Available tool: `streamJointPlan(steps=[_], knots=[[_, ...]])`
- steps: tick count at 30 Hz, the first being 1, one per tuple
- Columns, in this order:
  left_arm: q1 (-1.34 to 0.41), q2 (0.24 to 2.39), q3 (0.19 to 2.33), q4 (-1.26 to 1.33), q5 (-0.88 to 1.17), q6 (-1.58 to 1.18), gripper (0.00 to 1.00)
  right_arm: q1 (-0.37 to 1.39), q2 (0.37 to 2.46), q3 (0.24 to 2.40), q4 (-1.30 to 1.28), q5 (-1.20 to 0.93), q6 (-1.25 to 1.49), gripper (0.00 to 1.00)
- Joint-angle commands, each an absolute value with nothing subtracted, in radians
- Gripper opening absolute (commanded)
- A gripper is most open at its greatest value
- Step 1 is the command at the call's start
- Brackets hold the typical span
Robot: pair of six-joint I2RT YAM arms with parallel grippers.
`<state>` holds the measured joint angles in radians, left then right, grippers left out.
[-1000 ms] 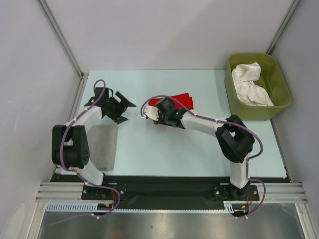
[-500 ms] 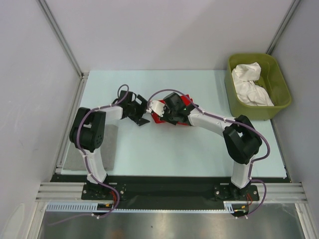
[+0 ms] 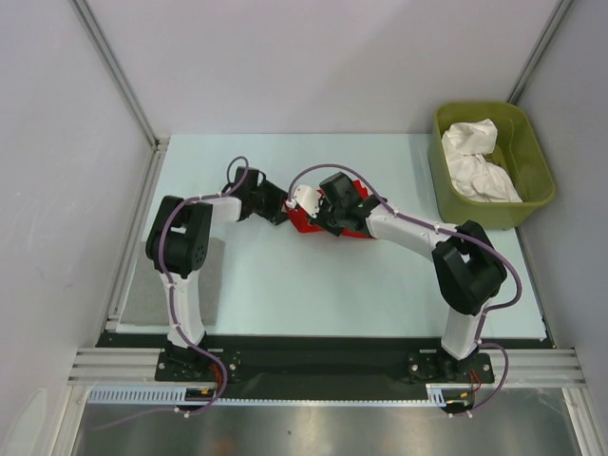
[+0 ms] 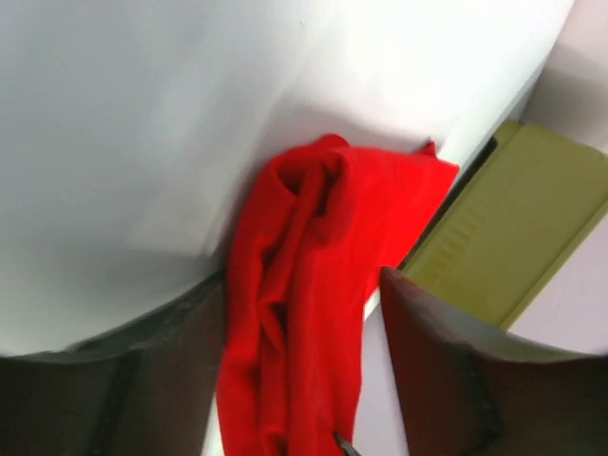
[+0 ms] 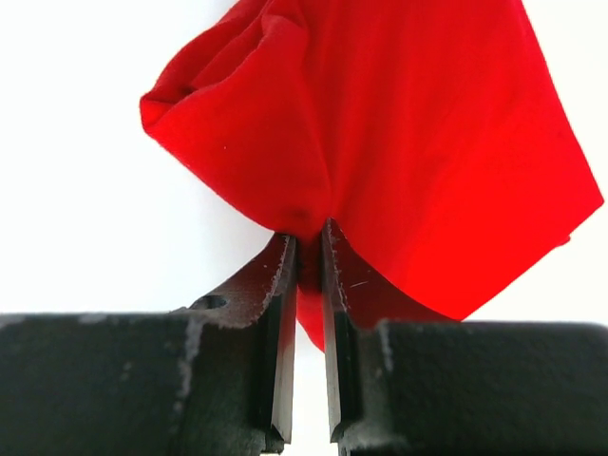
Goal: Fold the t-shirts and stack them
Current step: Neatly place the folded tshirt to the corner
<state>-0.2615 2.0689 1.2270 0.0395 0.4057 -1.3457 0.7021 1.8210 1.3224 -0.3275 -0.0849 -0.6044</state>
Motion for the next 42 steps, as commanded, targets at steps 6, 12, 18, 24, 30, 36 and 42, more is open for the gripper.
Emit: streamJointPlan(steps=[6, 12, 18, 24, 30, 36, 42], knots=[[-0.267, 2.106, 1.295, 0.048, 0.330, -1.296, 0.28, 0.718, 1.729, 1.305, -0.301, -0.100, -0.554, 0.00], [-0.270, 2.033, 1.388, -0.085, 0.269, -1.100, 0.00, 0.742, 1.692, 1.290, -0.371, -0.078, -0.479, 0.20], [-0.310, 1.771, 1.388, -0.286, 0.037, -0.910, 0.00, 0.753, 1.539, 1.154, -0.344, -0.092, -0.353, 0.61], [-0.325, 1.634, 1.417, -0.524, -0.129, -0.871, 0.00, 0.752, 1.376, 1.063, -0.328, -0.086, -0.287, 0.73], [-0.325, 1.562, 1.509, -0.665, -0.277, -0.789, 0.00, 0.739, 1.275, 1.023, -0.347, -0.089, -0.262, 0.75], [-0.325, 1.626, 1.767, -0.900, -0.457, -0.736, 0.00, 0.741, 1.258, 1.015, -0.356, -0.100, -0.259, 0.75], [-0.308, 1.689, 1.905, -1.101, -0.532, -0.850, 0.00, 0.742, 1.252, 1.022, -0.360, -0.098, -0.270, 0.75]])
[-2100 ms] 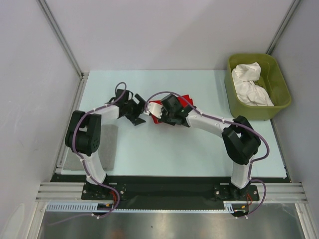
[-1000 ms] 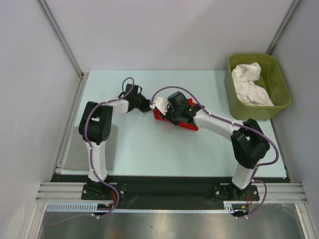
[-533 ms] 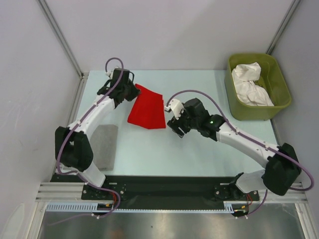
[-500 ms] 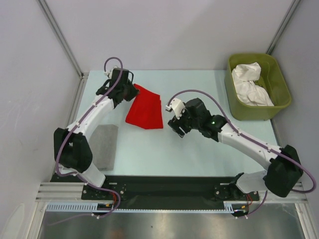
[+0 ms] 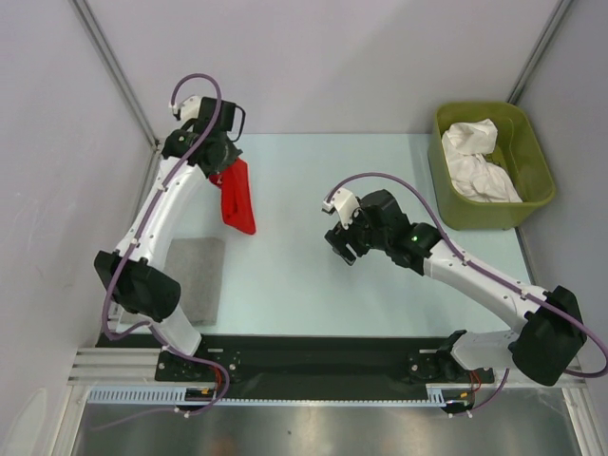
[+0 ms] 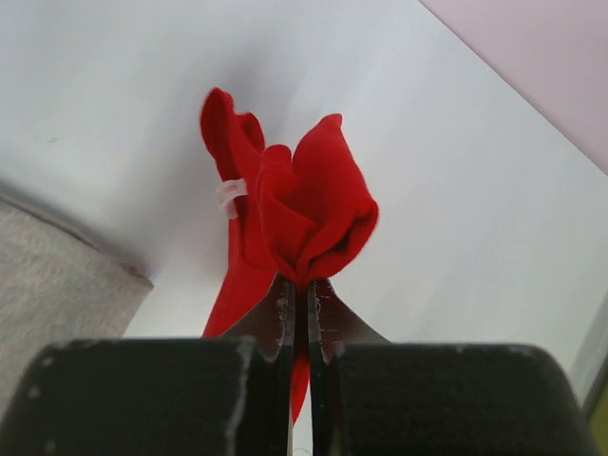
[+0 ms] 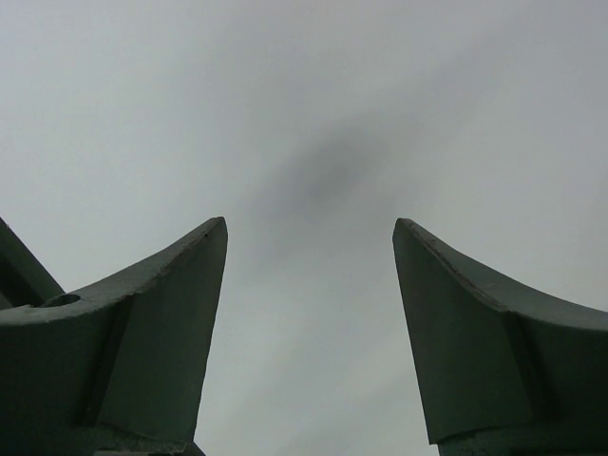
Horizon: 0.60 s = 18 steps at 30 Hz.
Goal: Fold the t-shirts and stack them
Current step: Neatly place the folded tshirt to the corner
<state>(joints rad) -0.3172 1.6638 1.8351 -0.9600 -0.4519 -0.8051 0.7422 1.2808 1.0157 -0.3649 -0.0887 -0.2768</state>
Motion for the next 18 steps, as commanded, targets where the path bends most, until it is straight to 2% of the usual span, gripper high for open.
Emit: streamJointPlan(steps=[1, 18], knots=[[-0.305, 1.689, 1.907, -1.109, -0.531, -0.863, 0.00, 0.742, 1.252, 1.022, -0.360, -0.098, -0.270, 0.75], [-0.137, 1.615, 1.882, -1.178, -0.519, -0.841, 0.00, 0.747, 1.253, 0.999, -0.357, -0.117, -0.272, 0.75]])
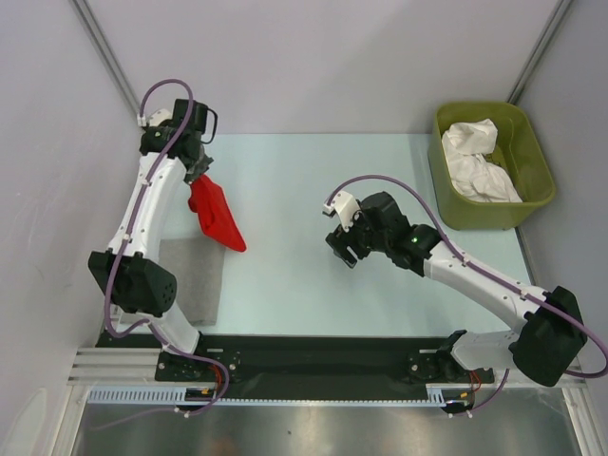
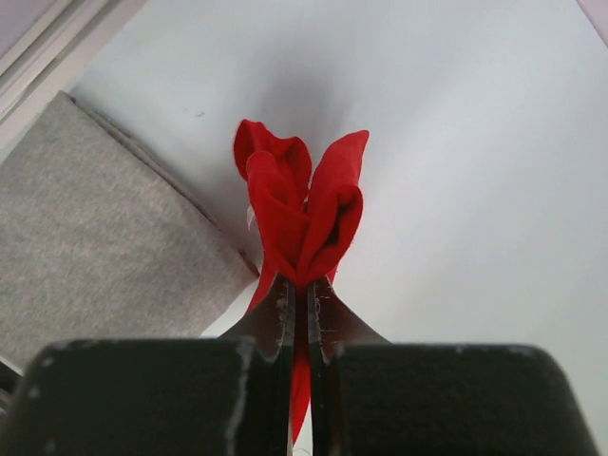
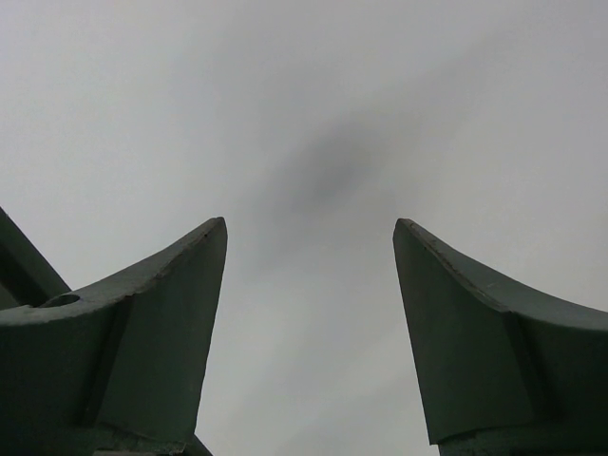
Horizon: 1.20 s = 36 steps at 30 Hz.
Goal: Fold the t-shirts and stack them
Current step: Neatly place the folded tshirt to the corner
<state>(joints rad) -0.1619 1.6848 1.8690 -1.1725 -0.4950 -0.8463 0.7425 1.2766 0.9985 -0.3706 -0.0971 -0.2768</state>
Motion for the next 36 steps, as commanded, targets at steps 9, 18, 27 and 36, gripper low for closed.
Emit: streamJointPlan(steps=[9, 18, 27, 36], knots=[[-0.064, 1.569, 1.862, -1.181, -0.514, -0.802, 0.00, 0.756, 1.279, 1.003, -0.347, -0.127, -0.272, 0.76], [-0.045, 1.533, 1.875, -1.198, -0.508, -0.799, 0.00, 0.779, 1.289, 1.000, -0.341, -0.127, -0.259, 0.76], [0.023, 1.485, 1.800, -1.193, -0.503, -0.769, 0.00, 0.792, 1.293, 1.002, -0.339, -0.121, -0.258, 0.76], [0.064, 1.439, 1.712, -1.180, -0.489, -0.741, 0.00, 0.802, 1.302, 1.006, -0.348, -0.123, -0.261, 0.76]])
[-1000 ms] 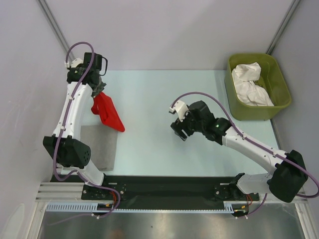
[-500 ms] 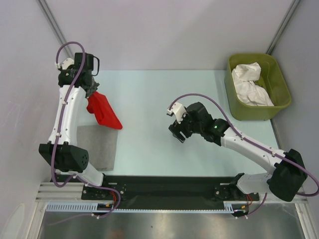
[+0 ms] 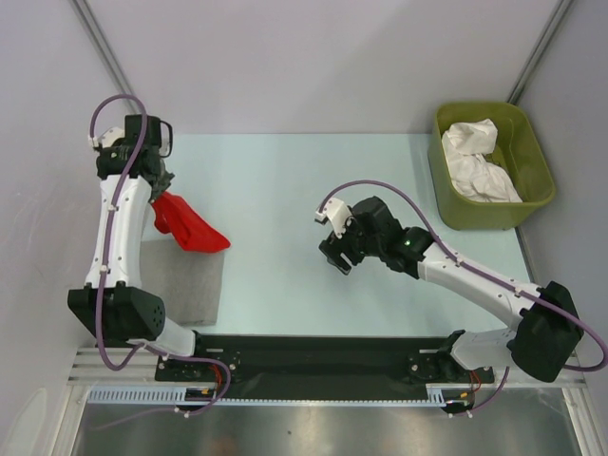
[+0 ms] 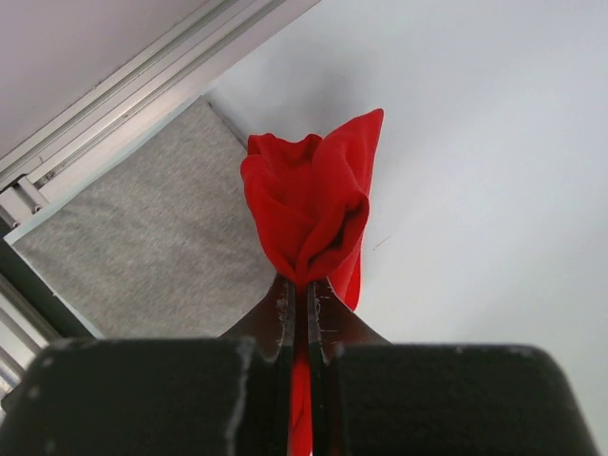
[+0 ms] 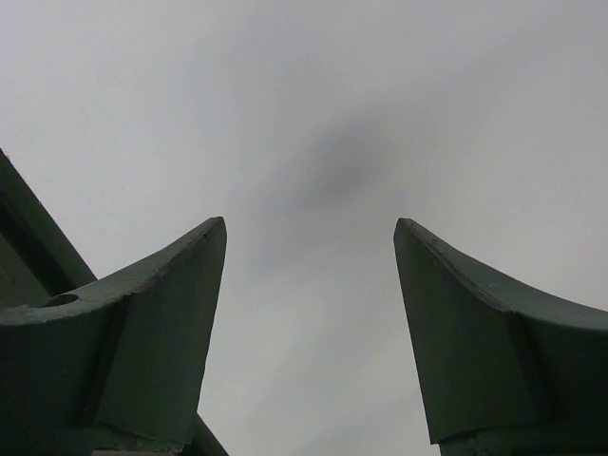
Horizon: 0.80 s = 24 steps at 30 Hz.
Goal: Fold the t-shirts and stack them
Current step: Neatly place the folded tshirt to the corner
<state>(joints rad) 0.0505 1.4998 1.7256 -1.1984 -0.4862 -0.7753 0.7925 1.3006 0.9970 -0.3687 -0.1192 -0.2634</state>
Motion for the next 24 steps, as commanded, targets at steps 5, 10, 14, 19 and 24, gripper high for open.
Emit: streamJointPlan(steps=[5, 10, 14, 19, 24], knots=[[0.080, 1.393, 1.669, -1.173, -0.509, -0.721, 0.00, 0.808, 1.315, 1.014, -0.351, -0.127, -0.264, 0.76], [0.094, 1.364, 1.623, -1.166, -0.522, -0.695, 0.00, 0.816, 1.325, 1.023, -0.356, -0.136, -0.268, 0.76], [0.110, 1.335, 1.579, -1.161, -0.520, -0.689, 0.00, 0.818, 1.342, 1.038, -0.364, -0.143, -0.278, 0.76], [0.123, 1.305, 1.545, -1.150, -0.517, -0.664, 0.00, 0.821, 1.361, 1.057, -0.370, -0.150, -0.291, 0.76], [0.124, 1.275, 1.511, -1.111, -0.546, -0.600, 0.00, 0.825, 1.376, 1.068, -0.371, -0.160, -0.293, 0.76]])
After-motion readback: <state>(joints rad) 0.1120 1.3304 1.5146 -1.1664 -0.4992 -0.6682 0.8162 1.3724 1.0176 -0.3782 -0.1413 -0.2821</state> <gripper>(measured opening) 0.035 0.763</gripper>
